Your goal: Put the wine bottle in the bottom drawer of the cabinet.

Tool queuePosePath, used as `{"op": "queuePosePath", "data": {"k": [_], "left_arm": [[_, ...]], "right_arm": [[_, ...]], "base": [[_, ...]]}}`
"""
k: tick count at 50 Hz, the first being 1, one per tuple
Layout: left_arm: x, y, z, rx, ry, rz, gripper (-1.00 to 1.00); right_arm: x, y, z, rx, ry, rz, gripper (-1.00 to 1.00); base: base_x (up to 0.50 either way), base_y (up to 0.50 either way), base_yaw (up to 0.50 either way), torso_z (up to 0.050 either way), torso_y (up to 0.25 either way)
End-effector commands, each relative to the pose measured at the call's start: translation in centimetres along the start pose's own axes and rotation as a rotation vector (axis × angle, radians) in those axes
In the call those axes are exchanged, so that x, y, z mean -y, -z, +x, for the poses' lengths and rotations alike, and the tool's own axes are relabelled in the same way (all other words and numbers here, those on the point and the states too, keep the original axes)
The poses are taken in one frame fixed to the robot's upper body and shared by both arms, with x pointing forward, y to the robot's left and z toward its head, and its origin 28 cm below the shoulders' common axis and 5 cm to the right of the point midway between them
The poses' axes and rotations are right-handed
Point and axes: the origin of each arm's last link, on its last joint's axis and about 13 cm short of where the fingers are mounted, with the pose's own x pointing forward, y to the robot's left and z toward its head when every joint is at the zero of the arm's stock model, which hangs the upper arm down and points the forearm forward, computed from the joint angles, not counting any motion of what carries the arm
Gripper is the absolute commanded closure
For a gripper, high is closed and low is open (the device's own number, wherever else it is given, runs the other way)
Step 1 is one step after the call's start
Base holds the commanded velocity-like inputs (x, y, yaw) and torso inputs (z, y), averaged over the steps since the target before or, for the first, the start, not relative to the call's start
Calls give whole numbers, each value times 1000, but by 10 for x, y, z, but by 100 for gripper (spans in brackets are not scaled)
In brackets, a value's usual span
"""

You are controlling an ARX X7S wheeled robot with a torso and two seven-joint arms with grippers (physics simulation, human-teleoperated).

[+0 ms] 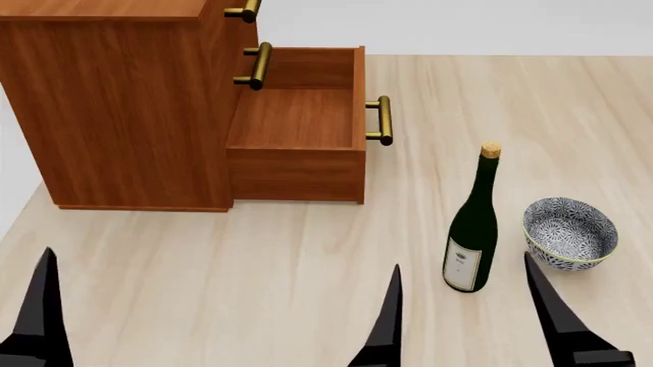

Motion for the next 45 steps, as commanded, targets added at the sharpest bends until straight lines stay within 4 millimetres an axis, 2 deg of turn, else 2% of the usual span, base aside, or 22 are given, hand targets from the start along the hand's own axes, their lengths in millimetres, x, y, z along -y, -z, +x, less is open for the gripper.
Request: {"op": "queuePosePath", "data": {"k": [1,10,45], "left_arm": [[-1,-2,-2,16,-5,-6,-100],[-1,-1,-1,10,-7,-3,-100],[0,3,0,8,-5,-3,-100]], "right_arm": [[-1,2,0,2,-4,10,-100],[-2,1,1,2,-10,12,-100],[-5,-1,-2,21,-48,39,-100]], "base": [[0,0,0,0,0],[99,0,0,0,0],[259,19,0,0,0]]}}
